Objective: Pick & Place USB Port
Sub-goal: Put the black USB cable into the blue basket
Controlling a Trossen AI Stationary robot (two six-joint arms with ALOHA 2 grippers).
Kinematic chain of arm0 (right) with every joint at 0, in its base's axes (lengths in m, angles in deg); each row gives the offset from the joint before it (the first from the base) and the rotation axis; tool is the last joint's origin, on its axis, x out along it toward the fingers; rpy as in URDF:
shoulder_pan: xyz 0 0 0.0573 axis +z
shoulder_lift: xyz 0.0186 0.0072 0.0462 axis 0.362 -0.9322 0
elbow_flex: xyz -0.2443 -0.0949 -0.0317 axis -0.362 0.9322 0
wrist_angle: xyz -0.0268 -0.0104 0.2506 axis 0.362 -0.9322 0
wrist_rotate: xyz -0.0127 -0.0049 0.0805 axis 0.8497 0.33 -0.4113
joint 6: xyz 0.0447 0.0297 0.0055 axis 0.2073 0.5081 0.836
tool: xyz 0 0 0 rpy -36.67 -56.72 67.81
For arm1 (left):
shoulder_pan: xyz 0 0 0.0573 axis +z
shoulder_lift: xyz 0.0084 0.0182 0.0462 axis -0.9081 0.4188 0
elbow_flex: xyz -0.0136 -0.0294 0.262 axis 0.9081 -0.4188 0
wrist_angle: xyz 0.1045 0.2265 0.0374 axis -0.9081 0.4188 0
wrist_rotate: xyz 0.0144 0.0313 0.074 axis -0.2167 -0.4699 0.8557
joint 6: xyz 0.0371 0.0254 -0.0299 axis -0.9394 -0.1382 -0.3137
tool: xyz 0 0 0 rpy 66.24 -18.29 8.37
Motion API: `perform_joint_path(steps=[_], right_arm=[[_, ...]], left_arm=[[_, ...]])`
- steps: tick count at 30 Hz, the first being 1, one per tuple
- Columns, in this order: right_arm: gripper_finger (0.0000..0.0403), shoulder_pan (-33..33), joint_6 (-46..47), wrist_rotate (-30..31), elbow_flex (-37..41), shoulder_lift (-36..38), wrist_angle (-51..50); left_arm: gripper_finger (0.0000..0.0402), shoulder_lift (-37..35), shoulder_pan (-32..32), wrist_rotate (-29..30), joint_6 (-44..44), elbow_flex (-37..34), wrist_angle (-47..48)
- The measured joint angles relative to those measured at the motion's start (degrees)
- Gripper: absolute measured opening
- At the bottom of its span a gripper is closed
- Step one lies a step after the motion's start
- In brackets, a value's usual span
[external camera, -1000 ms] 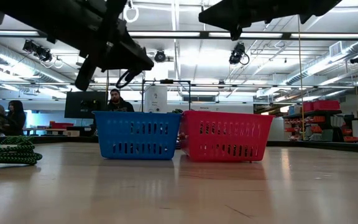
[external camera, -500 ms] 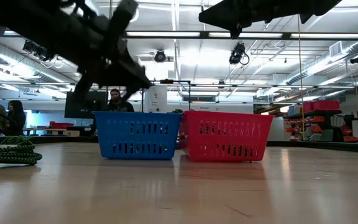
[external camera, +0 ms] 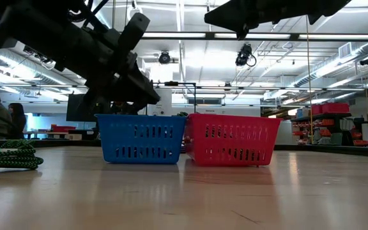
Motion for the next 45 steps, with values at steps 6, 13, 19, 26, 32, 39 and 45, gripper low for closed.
perform_joint_path(steps=[6, 13, 19, 26, 32, 39, 45], right_arm=[[0.0041, 0.0, -0.07, -0.24, 0.0, 0.0, -0.04], [0.0041, 0.01, -0.09, -0.24, 0.0, 0.0, -0.24], [0.0041, 0.0, 0.02, -0.24, 0.0, -0.02, -1.25], [0.0041, 0.0, 0.09, -0.22, 0.0, -0.02, -1.76], [0.0041, 0.0, 0.42, -0.22, 0.0, -0.02, -1.94], [0.0041, 0.0, 0.52, -0.22, 0.01, -0.02, -1.92], [0.0041, 0.0, 0.55, -0.2, 0.02, -0.02, -1.74]], left_arm=[[0.0053, 0.0, 0.29, -2.39, 0.97, 0.0, -0.01], [0.0118, 0.0, 1.28, -3.71, 0.51, 0.0, 0.06], [0.0178, 0.0, 2.22, -4.17, 0.44, 0.0, 0.42], [0.0213, -0.75, 2.56, -1.41, -4.3, 0.0, 0.06], [0.0215, -4.47, 2.54, -1.18, -8.65, 0.0, -0.16], [0.0213, -5.09, 0.7, -5.86, -5.28, 0.02, -0.2], [0.0213, -4.7, -1.59, -1.54, -5.37, 0.0, 0.37]])
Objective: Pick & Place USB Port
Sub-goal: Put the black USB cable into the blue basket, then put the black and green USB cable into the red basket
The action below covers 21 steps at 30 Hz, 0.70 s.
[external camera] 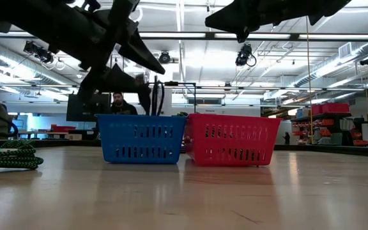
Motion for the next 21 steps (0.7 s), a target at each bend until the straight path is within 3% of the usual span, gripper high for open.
perform_joint_path(steps=[11, 16, 21], right_arm=[[0.0041, 0.02, 0.87, -0.01, 0.0, 0.0, -0.98], [0.0041, 0.02, 0.6, 0.0, 0.0, 0.0, -1.7], [0.0041, 0.0, -0.59, 0.02, 0.0, 0.0, -1.84]], left_arm=[[0.0213, -0.44, 2.45, 1.47, -2.74, 0.02, 0.92], [0.0213, -0.98, 1.15, -3.76, -4.55, 0.02, 0.75], [0.0213, -6.0, -0.84, -10.33, -3.27, 0.04, 7.75]])
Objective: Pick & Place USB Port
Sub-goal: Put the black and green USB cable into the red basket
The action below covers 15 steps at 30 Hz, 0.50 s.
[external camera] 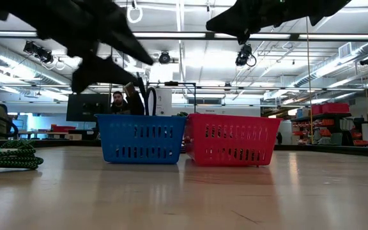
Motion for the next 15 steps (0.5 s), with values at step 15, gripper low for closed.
perform_joint_path(steps=[15], right_arm=[[0.0041, 0.0, 0.1, 0.0, 0.0, 0.0, -0.72]], left_arm=[[0.0213, -17.21, -9.74, -14.24, 31.11, -0.02, 39.33]])
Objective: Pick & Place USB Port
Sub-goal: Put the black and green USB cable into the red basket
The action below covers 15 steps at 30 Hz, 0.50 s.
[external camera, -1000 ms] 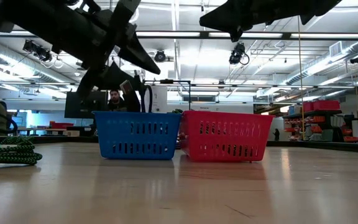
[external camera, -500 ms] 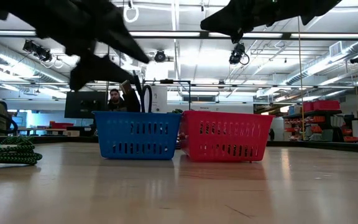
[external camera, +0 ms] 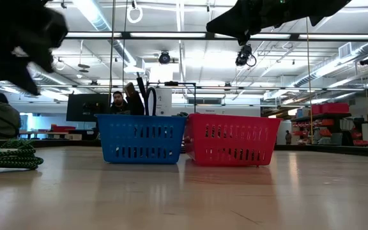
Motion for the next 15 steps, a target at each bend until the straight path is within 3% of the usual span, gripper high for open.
perform_joint_path(steps=[7, 15], right_arm=[[0.0041, 0.0, 0.05, 0.02, 0.04, 0.0, 0.03], [0.0041, 0.0, 0.03, 0.07, 1.6, 0.0, 0.97]], left_arm=[[0.0213, 0.46, -3.21, -10.96, 12.01, -0.02, 5.06], [0.0213, 1.98, -5.81, -14.77, 20.13, -0.02, 3.63]])
